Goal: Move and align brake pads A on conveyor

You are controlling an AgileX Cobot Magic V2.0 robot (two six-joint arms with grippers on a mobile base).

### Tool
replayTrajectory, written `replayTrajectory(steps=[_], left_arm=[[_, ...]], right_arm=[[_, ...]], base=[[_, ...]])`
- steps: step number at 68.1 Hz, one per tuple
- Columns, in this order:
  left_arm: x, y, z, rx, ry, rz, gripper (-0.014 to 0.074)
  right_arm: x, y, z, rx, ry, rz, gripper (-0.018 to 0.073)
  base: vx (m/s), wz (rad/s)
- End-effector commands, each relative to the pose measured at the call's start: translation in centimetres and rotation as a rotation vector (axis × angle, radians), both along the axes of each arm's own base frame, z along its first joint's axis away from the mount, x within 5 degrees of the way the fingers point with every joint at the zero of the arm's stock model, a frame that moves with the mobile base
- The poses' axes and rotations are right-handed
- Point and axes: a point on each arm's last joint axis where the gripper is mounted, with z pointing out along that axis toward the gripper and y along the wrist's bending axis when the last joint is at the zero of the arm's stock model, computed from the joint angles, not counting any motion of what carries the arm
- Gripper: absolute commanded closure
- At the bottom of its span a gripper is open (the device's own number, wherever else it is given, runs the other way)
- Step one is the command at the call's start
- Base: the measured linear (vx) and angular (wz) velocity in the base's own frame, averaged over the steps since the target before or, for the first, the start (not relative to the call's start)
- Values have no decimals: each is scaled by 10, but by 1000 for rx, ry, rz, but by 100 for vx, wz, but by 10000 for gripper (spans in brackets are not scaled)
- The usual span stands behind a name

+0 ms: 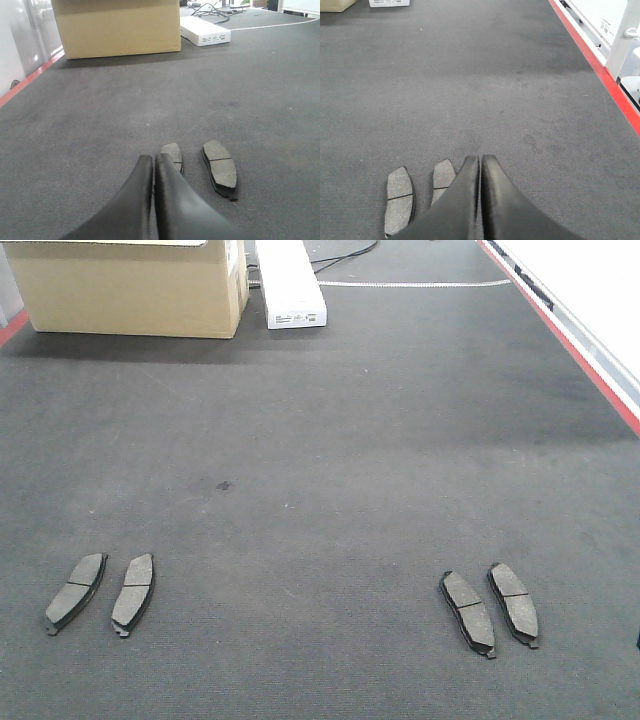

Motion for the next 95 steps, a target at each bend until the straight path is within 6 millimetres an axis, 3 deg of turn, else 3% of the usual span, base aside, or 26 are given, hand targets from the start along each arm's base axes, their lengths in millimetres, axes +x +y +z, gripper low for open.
replayTrajectory(steps=[1,38,95], left_arm=[[0,0,2,-12,-77,-2,603],[0,0,2,-12,-77,-2,603],[0,0,2,-12,-76,-2,603]], right_arm=[[-2,-1,10,-19,-113,-10,568],[-54,0,-72,-21,-386,-25,568],[-59,1,-73,-20,-398,-22,568]], base=[[0,0],[0,0],[0,0]])
